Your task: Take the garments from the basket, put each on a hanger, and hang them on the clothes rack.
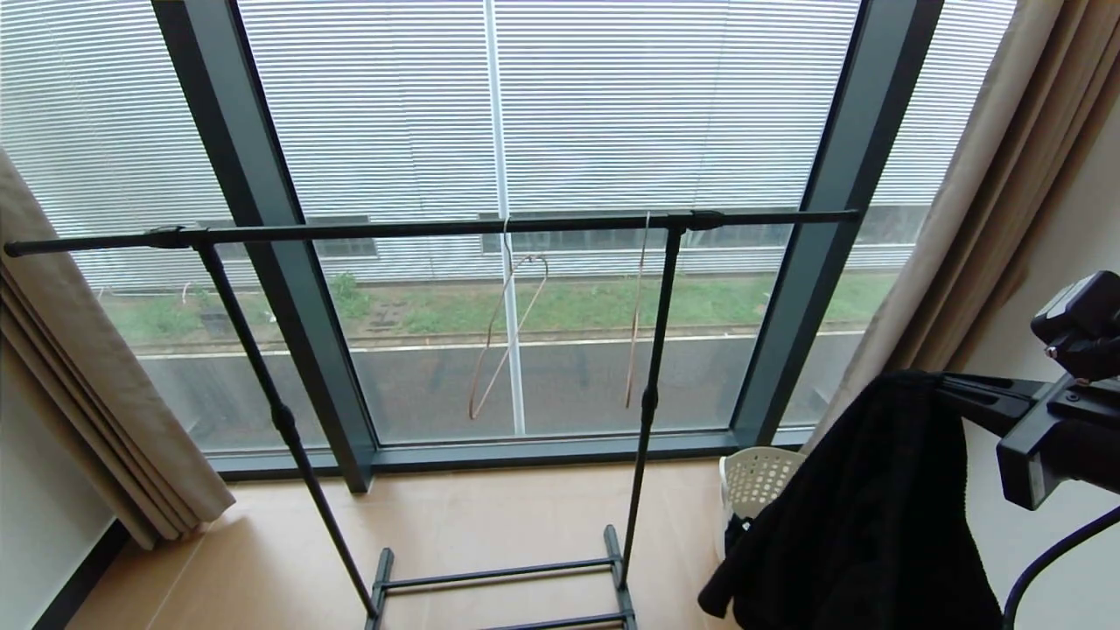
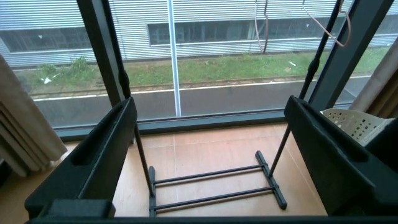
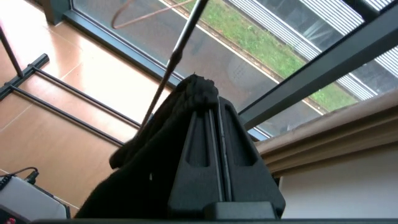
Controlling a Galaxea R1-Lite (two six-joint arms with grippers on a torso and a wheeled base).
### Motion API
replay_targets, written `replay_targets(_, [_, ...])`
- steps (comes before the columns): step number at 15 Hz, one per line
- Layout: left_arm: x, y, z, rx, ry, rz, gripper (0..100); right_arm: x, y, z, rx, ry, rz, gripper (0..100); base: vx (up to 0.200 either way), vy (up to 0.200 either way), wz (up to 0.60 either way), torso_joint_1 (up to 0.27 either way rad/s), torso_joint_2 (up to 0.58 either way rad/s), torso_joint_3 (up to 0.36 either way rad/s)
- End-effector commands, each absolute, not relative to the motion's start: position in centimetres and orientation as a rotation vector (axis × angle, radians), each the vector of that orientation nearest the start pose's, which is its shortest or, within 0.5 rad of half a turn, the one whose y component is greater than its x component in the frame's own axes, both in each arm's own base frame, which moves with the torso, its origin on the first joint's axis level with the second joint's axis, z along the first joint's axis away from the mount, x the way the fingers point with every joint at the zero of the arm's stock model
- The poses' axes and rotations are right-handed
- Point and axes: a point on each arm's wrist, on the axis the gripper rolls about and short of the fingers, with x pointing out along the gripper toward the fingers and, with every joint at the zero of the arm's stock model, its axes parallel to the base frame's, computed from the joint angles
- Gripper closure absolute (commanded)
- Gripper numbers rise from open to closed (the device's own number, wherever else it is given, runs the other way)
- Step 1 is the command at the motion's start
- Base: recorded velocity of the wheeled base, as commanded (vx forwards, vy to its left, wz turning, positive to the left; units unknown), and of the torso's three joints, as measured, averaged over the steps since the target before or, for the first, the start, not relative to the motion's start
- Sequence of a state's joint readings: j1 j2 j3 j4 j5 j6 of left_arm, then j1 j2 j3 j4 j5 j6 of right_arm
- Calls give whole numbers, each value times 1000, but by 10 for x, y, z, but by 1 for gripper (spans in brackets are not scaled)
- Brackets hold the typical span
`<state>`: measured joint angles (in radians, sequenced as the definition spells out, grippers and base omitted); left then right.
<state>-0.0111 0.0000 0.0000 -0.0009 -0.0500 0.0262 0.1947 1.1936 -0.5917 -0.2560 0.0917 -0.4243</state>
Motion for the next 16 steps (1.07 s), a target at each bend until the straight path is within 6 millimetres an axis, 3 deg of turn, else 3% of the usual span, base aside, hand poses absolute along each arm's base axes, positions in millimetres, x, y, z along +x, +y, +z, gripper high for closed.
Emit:
replay_targets(1, [-23,-1,76,26,-2,-61,0,169,35,207,-436,285,354,100,0,0,0,0,0,0])
replay_targets(9, [-22,-1,76,28,2,-64,0,164,43,198,-473,301,407,100,0,0,0,0,0,0])
replay_targets(14, [-22,-1,76,133,-1,-85,0,149,92,196,-476,286,595,100,0,0,0,0,0,0])
replay_targets(16, [-12,-2,87,83,138,-103,0,146,120,202,-414,293,647,100,0,0,0,0,0,0])
